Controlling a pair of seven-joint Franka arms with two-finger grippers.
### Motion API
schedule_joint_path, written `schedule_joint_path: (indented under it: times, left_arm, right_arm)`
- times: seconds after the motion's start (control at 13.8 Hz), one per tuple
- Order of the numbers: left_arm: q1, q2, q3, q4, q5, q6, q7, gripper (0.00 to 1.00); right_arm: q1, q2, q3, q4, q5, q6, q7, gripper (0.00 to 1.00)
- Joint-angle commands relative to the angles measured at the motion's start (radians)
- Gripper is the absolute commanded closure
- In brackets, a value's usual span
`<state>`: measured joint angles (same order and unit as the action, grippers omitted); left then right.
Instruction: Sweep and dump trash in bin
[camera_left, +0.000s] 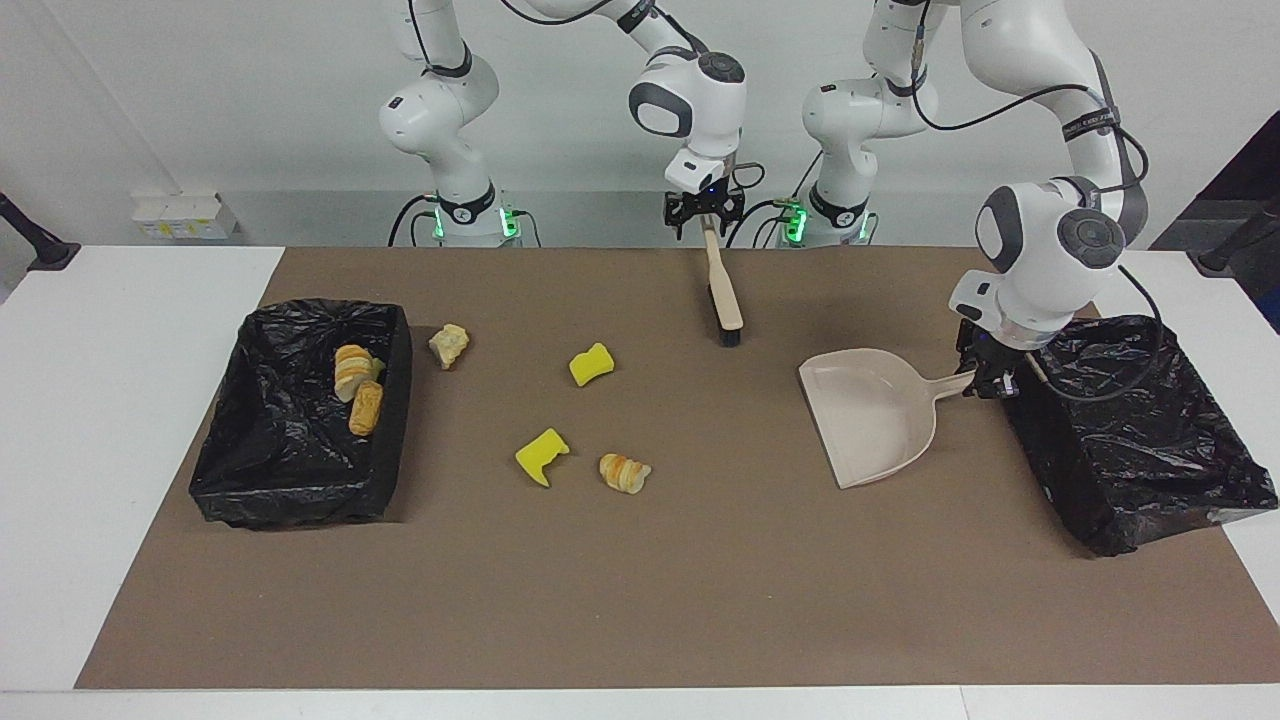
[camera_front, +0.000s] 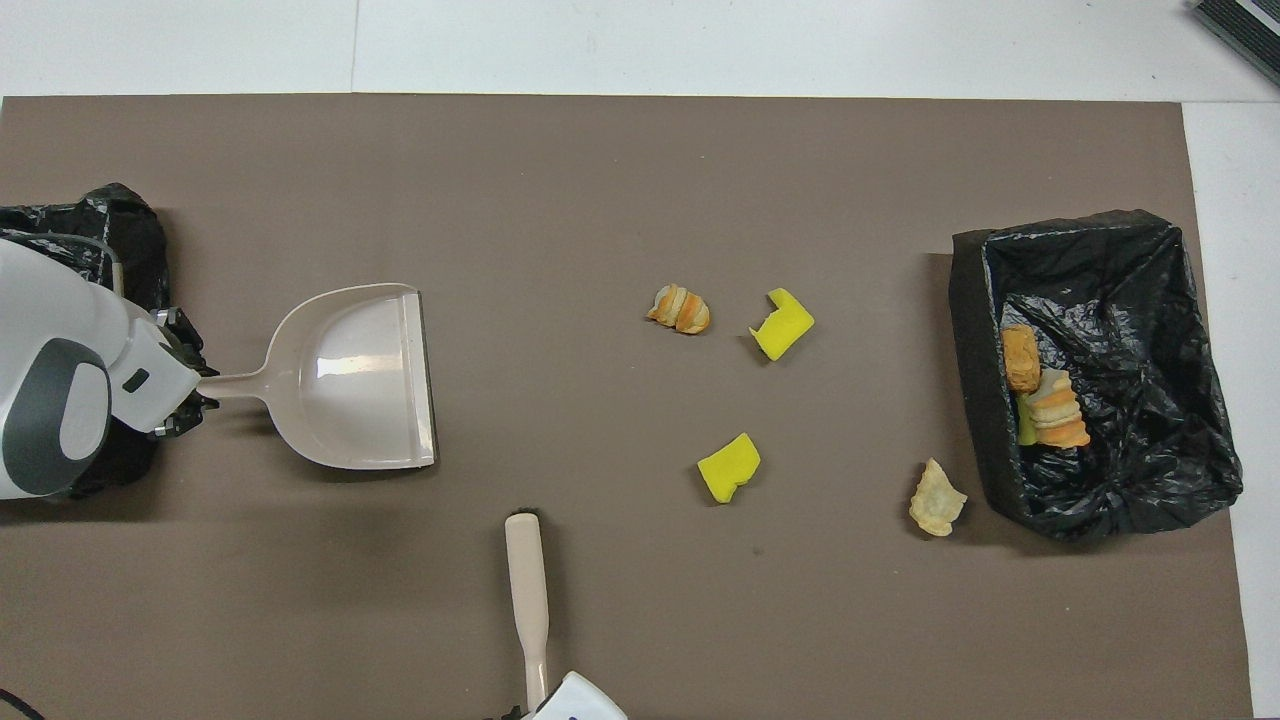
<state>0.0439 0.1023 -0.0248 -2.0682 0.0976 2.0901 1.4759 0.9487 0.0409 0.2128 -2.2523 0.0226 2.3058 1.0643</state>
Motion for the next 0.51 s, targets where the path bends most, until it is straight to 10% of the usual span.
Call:
schedule_joint_path:
  times: [0.0,0.22,0.44]
  left_arm:
    - [-0.016,-0.029,0.009,-0.040,0.019,0.024,0.014,1.00]
    - [-0.016,-0.030,0.009,-0.040,0.019,0.022,0.015,1.00]
    - [-0.016,-0.029,0.009,-0.036,0.019,0.022,0.015,1.00]
  right_arm:
    - [0.016,0.007,-0.003,-0.026,0.019,0.072,0.013,0.15]
    - [0.031,0.025,-0.003,-0.015,0.020,0.087,0.014,0.30]
    - [0.031,0.024,-0.004,-0.015,0.019,0.078,0.014,0.88]
